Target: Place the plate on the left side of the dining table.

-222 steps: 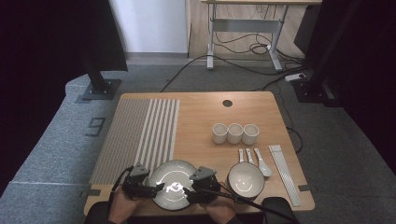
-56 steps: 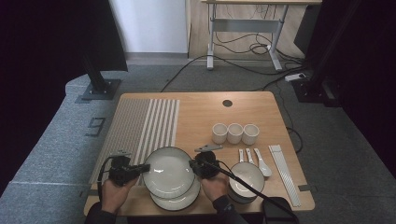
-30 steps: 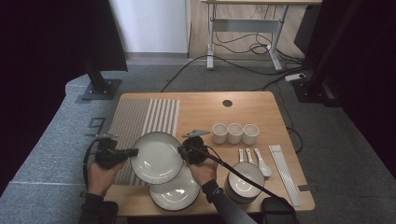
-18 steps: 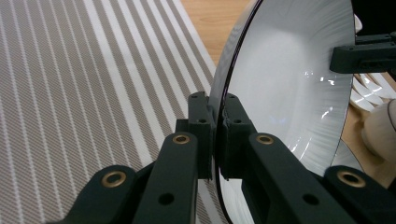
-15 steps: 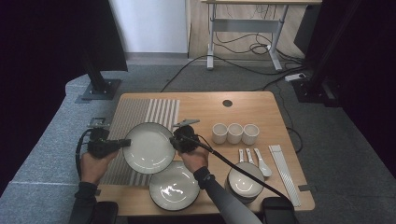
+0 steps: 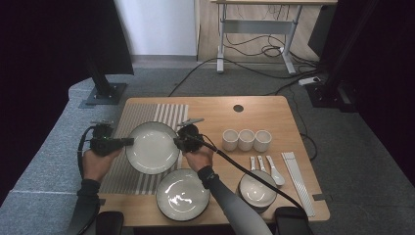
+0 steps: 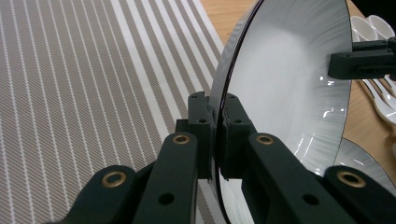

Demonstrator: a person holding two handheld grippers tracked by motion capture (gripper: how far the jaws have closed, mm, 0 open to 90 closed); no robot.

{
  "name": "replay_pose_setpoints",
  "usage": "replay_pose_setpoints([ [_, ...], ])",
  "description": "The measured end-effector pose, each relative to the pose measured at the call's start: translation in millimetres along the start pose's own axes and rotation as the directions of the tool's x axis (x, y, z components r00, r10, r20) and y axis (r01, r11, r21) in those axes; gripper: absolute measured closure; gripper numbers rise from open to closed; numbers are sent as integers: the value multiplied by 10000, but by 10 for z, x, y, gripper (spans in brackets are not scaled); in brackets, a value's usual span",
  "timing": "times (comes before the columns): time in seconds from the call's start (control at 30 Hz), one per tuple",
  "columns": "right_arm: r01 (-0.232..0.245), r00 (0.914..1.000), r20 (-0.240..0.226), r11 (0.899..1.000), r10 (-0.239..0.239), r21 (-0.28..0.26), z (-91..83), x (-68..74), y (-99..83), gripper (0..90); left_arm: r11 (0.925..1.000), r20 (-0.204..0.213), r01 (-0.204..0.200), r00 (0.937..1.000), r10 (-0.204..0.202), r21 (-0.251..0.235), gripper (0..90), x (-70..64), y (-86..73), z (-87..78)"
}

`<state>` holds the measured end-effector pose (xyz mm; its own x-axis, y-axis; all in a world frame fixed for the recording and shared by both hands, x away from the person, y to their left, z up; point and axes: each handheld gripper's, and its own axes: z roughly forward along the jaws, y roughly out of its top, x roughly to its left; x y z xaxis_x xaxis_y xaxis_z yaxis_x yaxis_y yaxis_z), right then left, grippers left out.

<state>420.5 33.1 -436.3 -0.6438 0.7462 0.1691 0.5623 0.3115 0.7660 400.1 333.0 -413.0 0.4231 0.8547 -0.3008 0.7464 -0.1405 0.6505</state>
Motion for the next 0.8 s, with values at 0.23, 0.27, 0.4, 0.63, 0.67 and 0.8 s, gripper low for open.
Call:
replay_pose_setpoints([
  [0.23, 181, 9998, -36, 9997, -180, 155, 190, -3, 59, 815, 9999, -150, 103, 9998, -101, 126, 855, 134, 25, 44],
  [0.27, 169, 9999, -21, 9997, -169, 174, 212, -3, 61, 813, 9998, -175, 119, 9998, -117, 151, 856, 152, 25, 57],
  [0.4, 222, 9998, -27, 9994, -222, 270, 333, -25, 61, 811, 9996, -254, 173, 9995, -167, 212, 856, 231, 12, 119],
  [0.63, 271, 9996, -38, 9990, -270, 355, 538, -76, 19, 809, 9994, -388, 258, 9989, -248, 239, 856, 350, -33, 251],
  [0.67, 320, 9995, -11, 9988, -319, 381, 566, -79, 14, 807, 9994, -402, 260, 9989, -250, 245, 856, 362, -37, 265],
  [0.8, 508, 9986, 112, 9978, -513, 417, 659, -90, 5, 803, 9992, -386, 361, 9986, -355, 157, 856, 435, -69, 332],
])
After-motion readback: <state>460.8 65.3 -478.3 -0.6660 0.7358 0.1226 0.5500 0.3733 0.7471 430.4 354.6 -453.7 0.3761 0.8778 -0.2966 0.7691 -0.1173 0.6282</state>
